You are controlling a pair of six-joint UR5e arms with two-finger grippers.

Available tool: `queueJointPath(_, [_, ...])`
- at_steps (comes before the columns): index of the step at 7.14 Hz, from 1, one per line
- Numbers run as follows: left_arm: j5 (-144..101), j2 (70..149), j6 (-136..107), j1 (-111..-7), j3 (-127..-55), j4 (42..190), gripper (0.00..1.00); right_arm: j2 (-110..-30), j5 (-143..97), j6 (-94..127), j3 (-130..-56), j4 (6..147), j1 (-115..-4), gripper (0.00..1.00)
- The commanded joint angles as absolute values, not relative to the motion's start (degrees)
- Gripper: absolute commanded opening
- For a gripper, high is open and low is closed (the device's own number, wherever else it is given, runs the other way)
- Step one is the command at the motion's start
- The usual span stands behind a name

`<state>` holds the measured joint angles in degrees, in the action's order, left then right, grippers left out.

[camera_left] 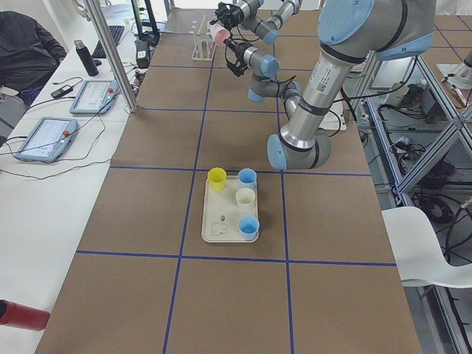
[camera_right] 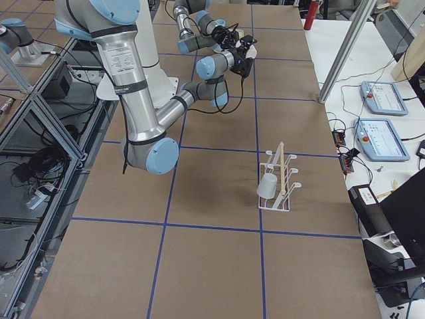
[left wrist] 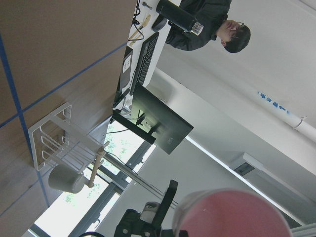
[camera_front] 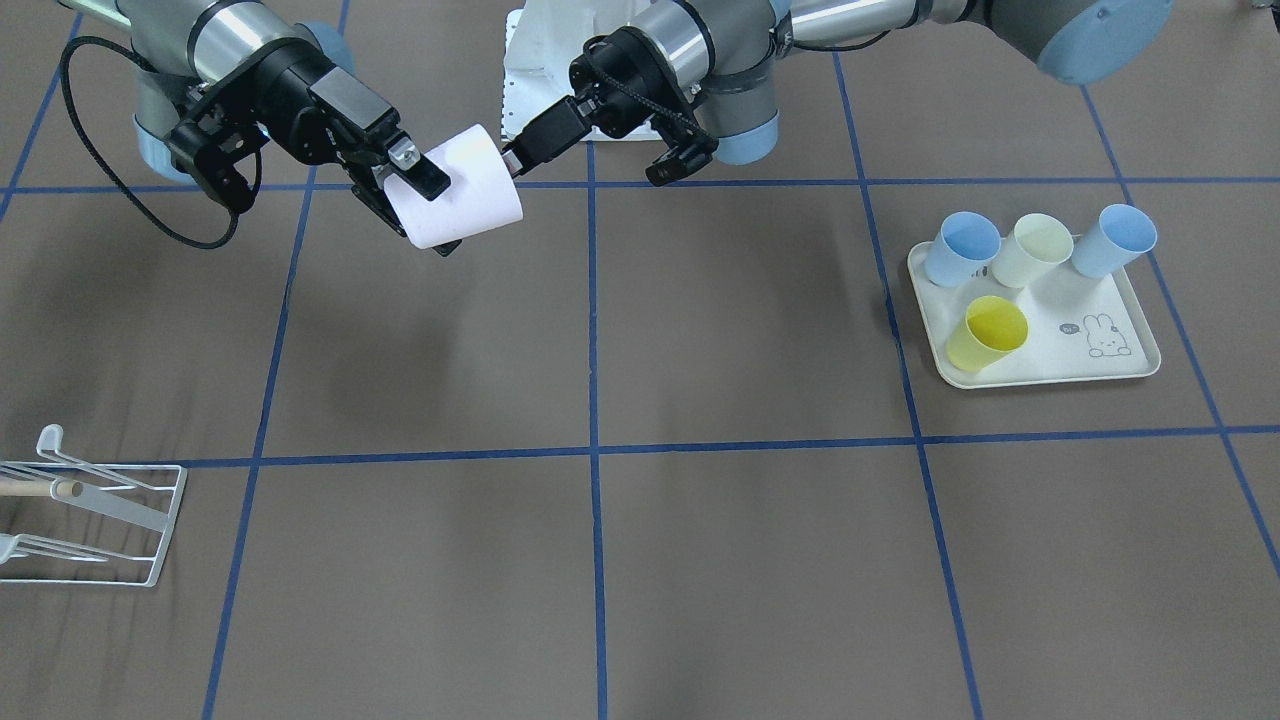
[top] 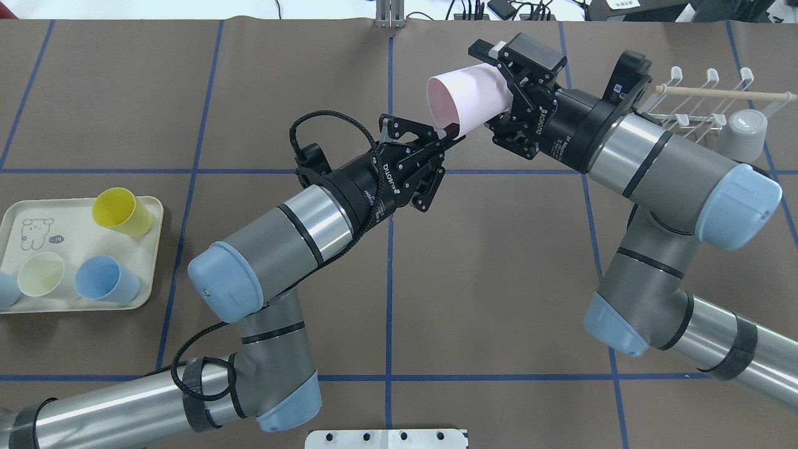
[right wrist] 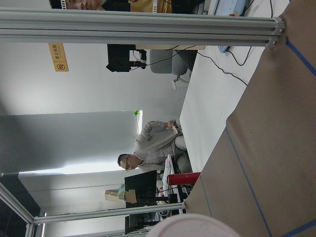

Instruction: Transfer IKEA cup to right arm and place on rack

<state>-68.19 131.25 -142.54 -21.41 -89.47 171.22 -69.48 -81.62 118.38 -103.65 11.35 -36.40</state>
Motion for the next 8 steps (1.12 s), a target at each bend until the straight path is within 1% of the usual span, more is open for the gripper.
queueJointPath(1, [-68.64,131.22,-142.47,-21.44,-89.73,171.65,0.18,-69.52,-81.47,118.3,-103.62,11.34,-36.47,0.0])
queueJointPath(2, [-68.82,131.22,-142.3,-21.45,-89.65,171.48,0.99,-69.61,-81.47,118.21,-103.62,11.34,-36.65,0.0])
queueJointPath(6, [-68.91,131.13,-138.52,-21.8,-90.09,172.0,1.0,-69.61,-81.56,114.82,-103.45,11.6,-39.98,0.0])
queueJointPath(8, [-68.99,131.13,-135.64,-22.76,-90.35,171.91,1.0,-70.13,-81.82,112.42,-100.74,12.56,-43.84,0.0])
